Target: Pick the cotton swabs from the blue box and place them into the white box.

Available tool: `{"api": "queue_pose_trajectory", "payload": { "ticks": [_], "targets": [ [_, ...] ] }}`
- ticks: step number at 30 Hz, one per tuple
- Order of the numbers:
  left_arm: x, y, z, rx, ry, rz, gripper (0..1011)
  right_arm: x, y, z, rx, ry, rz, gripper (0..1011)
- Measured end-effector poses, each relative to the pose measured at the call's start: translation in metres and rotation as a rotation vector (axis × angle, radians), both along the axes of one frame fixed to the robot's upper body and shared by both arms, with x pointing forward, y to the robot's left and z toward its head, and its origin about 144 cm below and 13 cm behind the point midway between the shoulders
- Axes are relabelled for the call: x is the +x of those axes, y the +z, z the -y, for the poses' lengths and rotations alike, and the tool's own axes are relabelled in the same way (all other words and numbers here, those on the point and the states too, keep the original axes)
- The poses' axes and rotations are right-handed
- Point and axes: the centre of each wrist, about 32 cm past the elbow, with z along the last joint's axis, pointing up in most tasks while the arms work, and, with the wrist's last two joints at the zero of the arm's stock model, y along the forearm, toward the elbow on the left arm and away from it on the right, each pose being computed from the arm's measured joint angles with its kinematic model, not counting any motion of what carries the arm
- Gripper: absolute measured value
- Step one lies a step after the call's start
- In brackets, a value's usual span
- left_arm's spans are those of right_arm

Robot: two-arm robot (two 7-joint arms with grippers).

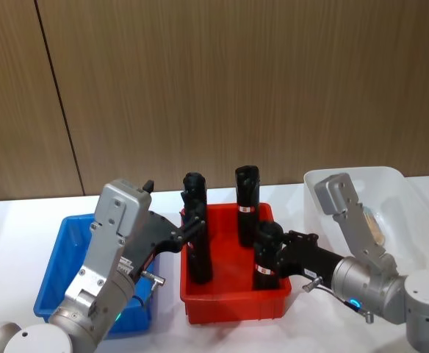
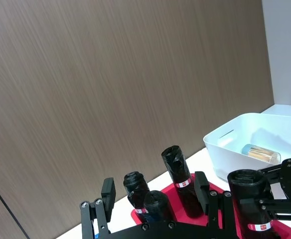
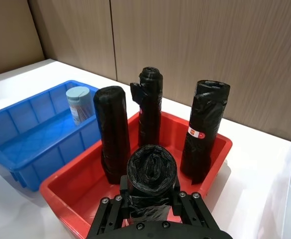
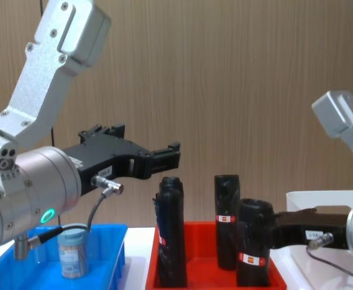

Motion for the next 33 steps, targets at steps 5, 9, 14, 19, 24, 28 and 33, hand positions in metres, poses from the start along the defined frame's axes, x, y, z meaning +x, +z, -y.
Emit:
{"api": "queue_pose_trajectory", "payload": {
  "ticks": [5, 9, 14, 19, 24, 28, 33],
  "targets": [
    [0.0, 0.0, 0.0, 0.0, 0.0, 0.0, 1004, -0.001, 0.004, 0.0, 0.009, 0.002, 0.008, 414],
    [0.0, 0.0, 0.0, 0.0, 0.0, 0.0, 1004, -0.002, 0.011, 0.001, 0.022, 0.003, 0.026, 391],
    [0.0, 0.0, 0.0, 0.0, 0.0, 0.0, 1004, -0.003, 0.022, 0.001, 0.04, 0.0, 0.055, 374],
    [0.0, 0.0, 0.0, 0.0, 0.0, 0.0, 1004, -0.004, 0.037, 0.003, 0.057, -0.01, 0.1, 358],
    [0.0, 0.0, 0.0, 0.0, 0.0, 0.0, 1004, -0.004, 0.051, 0.006, 0.066, -0.029, 0.147, 358],
    [0.0, 0.0, 0.0, 0.0, 0.0, 0.0, 1004, -0.004, 0.062, 0.01, 0.067, -0.054, 0.188, 358],
    [0.0, 0.0, 0.0, 0.0, 0.0, 0.0, 1004, -0.002, 0.075, 0.019, 0.062, -0.102, 0.239, 358]
  ]
}}
